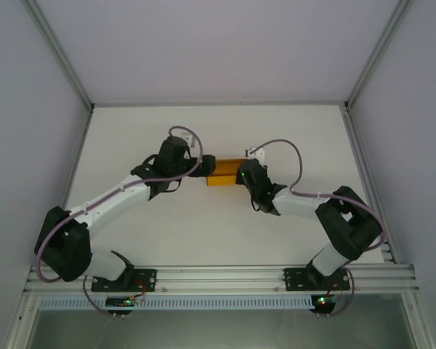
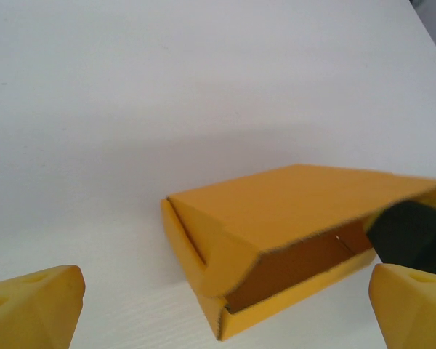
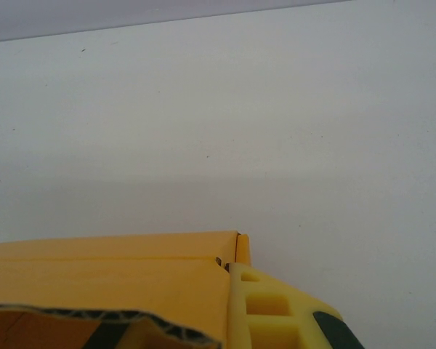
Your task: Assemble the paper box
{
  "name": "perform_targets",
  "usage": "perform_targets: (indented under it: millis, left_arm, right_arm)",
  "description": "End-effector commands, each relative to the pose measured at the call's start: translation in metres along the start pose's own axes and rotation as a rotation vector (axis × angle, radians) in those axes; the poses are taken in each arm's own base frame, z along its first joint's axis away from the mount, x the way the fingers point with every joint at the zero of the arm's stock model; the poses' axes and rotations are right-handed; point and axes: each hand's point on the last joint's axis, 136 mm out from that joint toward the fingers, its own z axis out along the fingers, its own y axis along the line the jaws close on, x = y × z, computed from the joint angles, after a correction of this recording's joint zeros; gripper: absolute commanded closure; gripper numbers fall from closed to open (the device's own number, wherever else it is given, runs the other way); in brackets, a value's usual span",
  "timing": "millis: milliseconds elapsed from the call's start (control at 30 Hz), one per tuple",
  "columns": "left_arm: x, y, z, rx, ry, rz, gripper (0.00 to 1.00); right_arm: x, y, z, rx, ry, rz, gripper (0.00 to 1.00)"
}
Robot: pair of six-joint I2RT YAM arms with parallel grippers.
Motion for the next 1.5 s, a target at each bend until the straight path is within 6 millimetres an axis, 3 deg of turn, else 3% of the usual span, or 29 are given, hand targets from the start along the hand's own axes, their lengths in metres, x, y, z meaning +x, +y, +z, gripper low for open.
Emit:
perform_targets:
  millis: [0, 133, 300, 400, 633, 733, 900, 1233, 1333, 1467]
  left_arm:
    - [-0.009, 0.009, 0.002, 0.035, 0.042, -0.12, 0.0]
    - [-0.013, 0.012, 0.023, 0.107, 0.087, -0.196, 0.01]
    - [0.002, 0.017, 0.049, 0.167, 0.166, -0.275, 0.01]
    - [0.018, 0.016, 0.059, 0.192, 0.224, -0.308, 0.11]
    - [0.063, 0.027, 0.063, 0.184, 0.326, -0.385, 0.21]
    - [0.079, 0.025, 0.065, 0.221, 0.347, -0.411, 0.31]
    - [0.096, 0.037, 0.07, 0.178, 0.368, -0.426, 0.38]
    - [0.108, 0.062, 0.075, 0.095, 0.366, -0.424, 0.42]
    - [0.11, 0.067, 0.078, 0.092, 0.366, -0.425, 0.43]
    - [0.112, 0.073, 0.082, 0.124, 0.37, -0.455, 0.54]
  right_arm:
    - [0.016, 0.0, -0.005, -0.006, 0.022, -0.047, 0.98]
    - [0.02, 0.012, -0.007, -0.053, -0.013, -0.073, 0.95]
    - [0.029, 0.016, -0.009, -0.07, -0.039, -0.066, 0.92]
    - [0.038, 0.02, -0.009, -0.083, -0.035, -0.083, 0.91]
    - [0.048, 0.024, -0.013, -0.072, -0.036, -0.134, 0.89]
    - [0.056, 0.024, -0.016, -0.066, -0.013, -0.155, 0.88]
    - [0.065, 0.027, -0.023, -0.078, 0.021, -0.171, 0.82]
    - [0.093, 0.006, -0.058, -0.117, 0.151, -0.17, 0.51]
    - [0.096, -0.004, -0.071, -0.113, 0.192, -0.174, 0.36]
    - [0.092, -0.009, -0.08, -0.141, 0.208, -0.208, 0.22]
